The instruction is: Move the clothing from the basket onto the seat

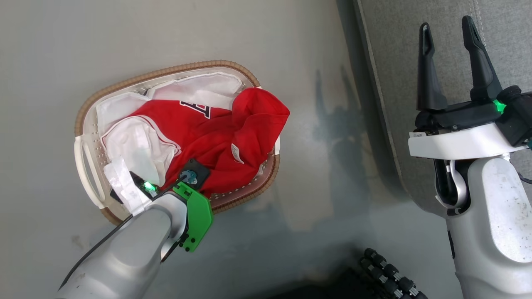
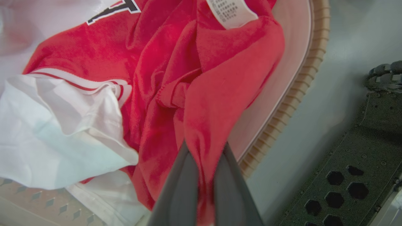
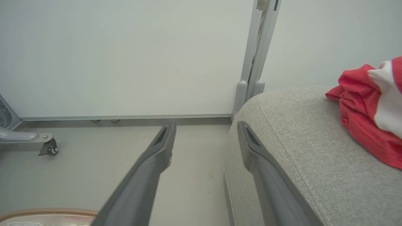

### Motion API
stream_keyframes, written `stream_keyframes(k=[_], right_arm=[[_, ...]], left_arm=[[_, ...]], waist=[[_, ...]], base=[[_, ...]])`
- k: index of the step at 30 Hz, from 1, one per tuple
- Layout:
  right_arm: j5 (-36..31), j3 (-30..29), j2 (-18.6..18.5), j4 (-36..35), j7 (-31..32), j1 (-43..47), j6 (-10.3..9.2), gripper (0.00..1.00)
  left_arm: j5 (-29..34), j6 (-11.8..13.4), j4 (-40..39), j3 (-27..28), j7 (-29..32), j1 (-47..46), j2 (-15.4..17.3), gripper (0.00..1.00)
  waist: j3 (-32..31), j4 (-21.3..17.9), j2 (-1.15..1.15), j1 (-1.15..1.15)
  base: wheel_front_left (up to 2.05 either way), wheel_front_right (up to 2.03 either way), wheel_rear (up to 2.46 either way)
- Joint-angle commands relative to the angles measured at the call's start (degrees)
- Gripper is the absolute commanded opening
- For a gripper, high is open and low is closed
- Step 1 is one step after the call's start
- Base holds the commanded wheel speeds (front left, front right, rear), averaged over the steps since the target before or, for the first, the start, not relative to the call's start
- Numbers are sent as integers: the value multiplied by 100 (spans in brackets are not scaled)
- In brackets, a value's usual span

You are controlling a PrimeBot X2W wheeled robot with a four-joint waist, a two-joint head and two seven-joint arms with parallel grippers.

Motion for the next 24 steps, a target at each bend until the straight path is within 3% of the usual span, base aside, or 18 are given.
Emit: stream_keyframes(k=[1,15,24], right_arm=[[-16,-29,-15,16,-28,4,-8,100],[-366,-314,-18,470,-28,474,-8,100],[-498,-278,-17,965,-29,1028,-8,100]], left_arm=[[-23,14,-22,24,-85,-106,-21,0],[-295,100,-619,444,-1175,-431,-180,0],[-570,54,-1232,686,-1298,-784,-246,0]], waist=[[-79,46,0,-1],[-1382,585,0,-1],[-2623,859,0,-1]], base=[[0,0,0],[0,0,0],[0,0,0]])
